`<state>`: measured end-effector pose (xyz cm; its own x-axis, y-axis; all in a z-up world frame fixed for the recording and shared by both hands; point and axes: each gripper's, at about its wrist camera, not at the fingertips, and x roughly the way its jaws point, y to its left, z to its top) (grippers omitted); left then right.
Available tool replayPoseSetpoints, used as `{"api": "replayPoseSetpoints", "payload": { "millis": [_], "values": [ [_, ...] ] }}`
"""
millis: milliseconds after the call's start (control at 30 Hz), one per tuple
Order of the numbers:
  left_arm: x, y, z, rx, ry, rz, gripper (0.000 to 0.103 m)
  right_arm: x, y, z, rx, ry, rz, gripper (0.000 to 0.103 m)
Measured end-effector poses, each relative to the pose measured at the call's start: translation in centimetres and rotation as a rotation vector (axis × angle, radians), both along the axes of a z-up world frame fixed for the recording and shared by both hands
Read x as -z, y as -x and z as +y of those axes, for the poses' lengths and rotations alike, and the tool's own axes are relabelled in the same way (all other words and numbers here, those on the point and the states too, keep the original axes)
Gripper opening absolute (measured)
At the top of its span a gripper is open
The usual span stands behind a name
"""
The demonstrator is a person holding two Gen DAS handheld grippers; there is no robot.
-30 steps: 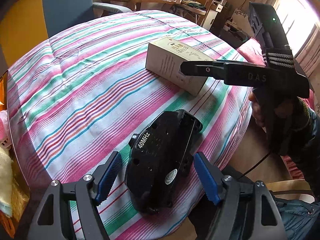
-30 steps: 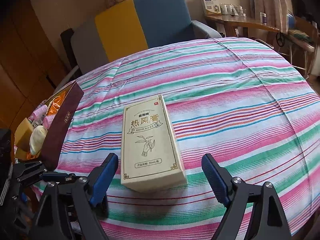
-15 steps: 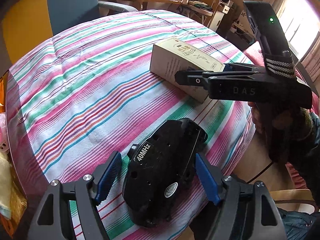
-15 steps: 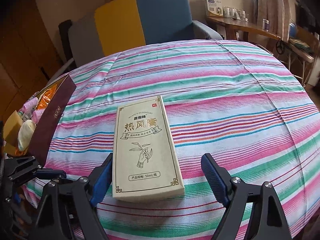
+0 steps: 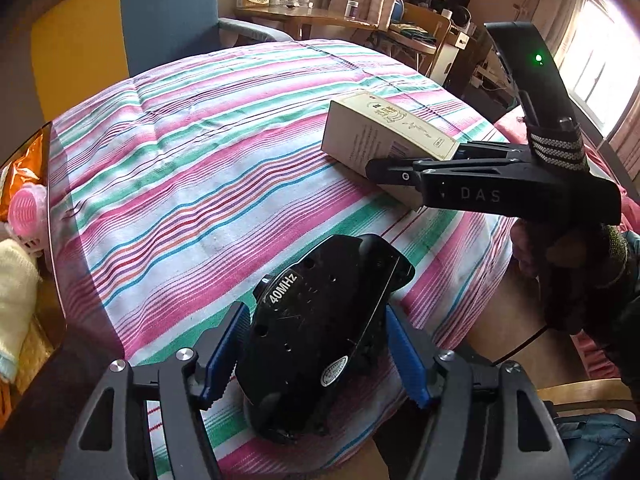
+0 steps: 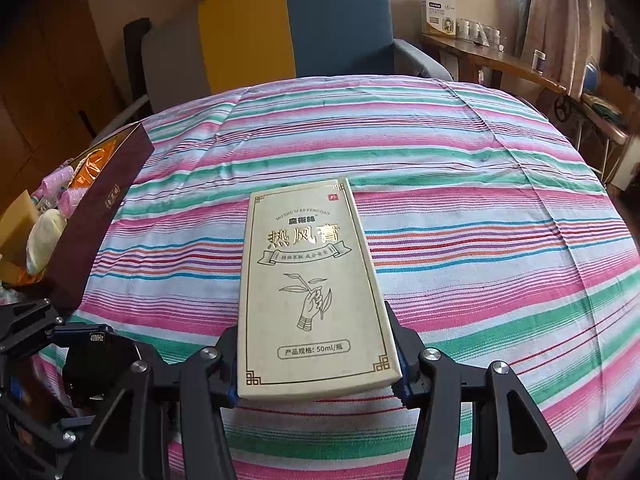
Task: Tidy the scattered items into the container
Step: 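Carry the black device and cream box over the gold tray with both tools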
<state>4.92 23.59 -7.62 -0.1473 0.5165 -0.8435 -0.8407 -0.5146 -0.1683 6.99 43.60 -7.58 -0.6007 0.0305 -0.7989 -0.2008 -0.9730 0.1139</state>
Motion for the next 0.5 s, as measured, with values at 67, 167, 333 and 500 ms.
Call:
{"api": "replayPoseSetpoints", "payload": {
  "millis": [67,167,333,500],
  "values": [
    [-0.2,0.0,-0.9,-0.018,-0.018,-0.008,0.07,-0.2,-0.1,-0.6,-0.006,-0.005,0.003,0.055],
    [-0.6,0.3,-1.9,-0.052,-0.053,-0.018,0.07,-0.7,-0.2,-1.4,-0.017,-0.005,0.012,0.055],
    [-3.0,0.5,-4.0,-0.107,-0.126,0.021,0.07,-2.5,0.2,-3.3,-0.062,0.02,0.051,0.055],
    [-6.4,2.6,-6.9,-0.21,-0.179,0.096,0.07,-4.8,2.1,-6.3,-0.146,0.027,0.095,0.055]
  ]
}}
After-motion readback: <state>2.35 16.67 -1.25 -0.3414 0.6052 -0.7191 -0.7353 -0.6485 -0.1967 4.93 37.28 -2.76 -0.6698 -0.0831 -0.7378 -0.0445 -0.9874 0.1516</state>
